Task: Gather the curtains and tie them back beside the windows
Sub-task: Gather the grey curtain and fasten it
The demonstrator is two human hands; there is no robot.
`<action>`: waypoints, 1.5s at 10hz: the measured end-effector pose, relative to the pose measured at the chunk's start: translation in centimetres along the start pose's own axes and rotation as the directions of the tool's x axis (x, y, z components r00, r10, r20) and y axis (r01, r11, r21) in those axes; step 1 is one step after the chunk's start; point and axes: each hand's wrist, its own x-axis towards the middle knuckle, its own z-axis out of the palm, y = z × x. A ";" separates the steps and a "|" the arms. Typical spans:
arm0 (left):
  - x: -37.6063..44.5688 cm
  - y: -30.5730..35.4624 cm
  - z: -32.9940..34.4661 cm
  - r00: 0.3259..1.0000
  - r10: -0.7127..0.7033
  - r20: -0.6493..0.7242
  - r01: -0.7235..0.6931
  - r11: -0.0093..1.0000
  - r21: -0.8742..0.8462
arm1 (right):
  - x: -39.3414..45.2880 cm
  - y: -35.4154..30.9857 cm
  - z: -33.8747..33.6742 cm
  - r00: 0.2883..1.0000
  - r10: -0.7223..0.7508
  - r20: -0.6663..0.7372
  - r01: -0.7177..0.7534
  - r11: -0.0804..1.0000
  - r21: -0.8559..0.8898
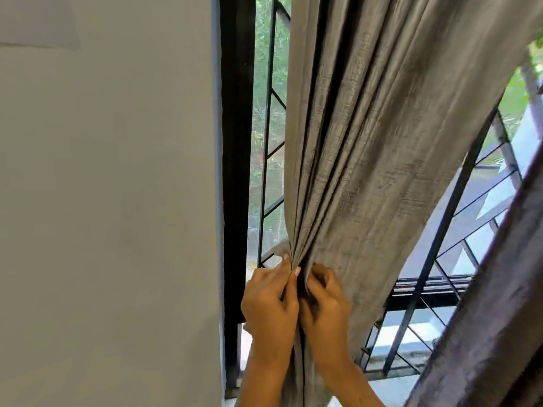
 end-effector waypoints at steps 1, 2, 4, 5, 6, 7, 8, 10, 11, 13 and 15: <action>-0.2 0.4 0.3 1.000 0.014 0.010 -0.013 0.998 -0.058 | -0.1 0.5 -0.5 0.997 0.036 0.070 -0.032 0.998 -0.053; 0.0 1.2 0.4 0.999 -0.028 0.032 0.029 0.999 -0.037 | -0.2 0.0 -1.0 0.995 -0.012 0.102 0.005 0.998 0.068; 0.6 0.9 1.5 0.993 -0.121 -0.015 0.121 0.993 0.006 | 0.5 1.9 -2.6 0.998 -0.012 0.058 -0.001 0.975 0.222; 0.6 0.9 1.7 0.989 -0.149 0.011 0.149 0.989 -0.019 | 1.8 3.6 -3.7 0.953 0.165 -0.253 -0.127 0.979 0.161; 0.5 1.1 2.1 0.991 -0.126 0.032 0.129 0.988 -0.088 | 3.2 5.0 -4.2 0.919 0.347 -0.187 -0.289 0.916 0.277; 0.3 0.5 2.6 0.992 -0.125 0.031 0.127 0.985 -0.117 | 4.5 5.4 -4.3 0.930 0.367 -0.005 -0.299 0.767 0.567; 0.3 0.2 2.7 0.992 -0.123 0.038 0.126 0.986 -0.112 | 4.6 5.1 -4.2 0.956 0.290 -0.049 -0.225 0.830 0.510; 0.2 0.2 2.6 0.988 -0.152 0.020 0.154 0.981 -0.118 | 4.8 6.2 -3.2 0.954 0.301 0.004 -0.274 0.861 0.428; 0.5 -0.1 2.5 0.989 -0.148 0.014 0.149 0.983 -0.103 | 5.5 6.4 -3.4 0.947 0.268 0.176 -0.320 0.799 0.510; 0.3 0.5 3.8 0.989 -0.144 -0.044 0.145 0.989 0.008 | 3.8 4.4 -2.6 0.974 0.063 -0.217 -0.023 0.983 0.181; -0.1 0.9 4.8 0.998 -0.042 -0.044 0.043 0.999 0.028 | 1.3 1.8 -1.9 0.966 0.258 -0.013 -0.231 0.883 0.409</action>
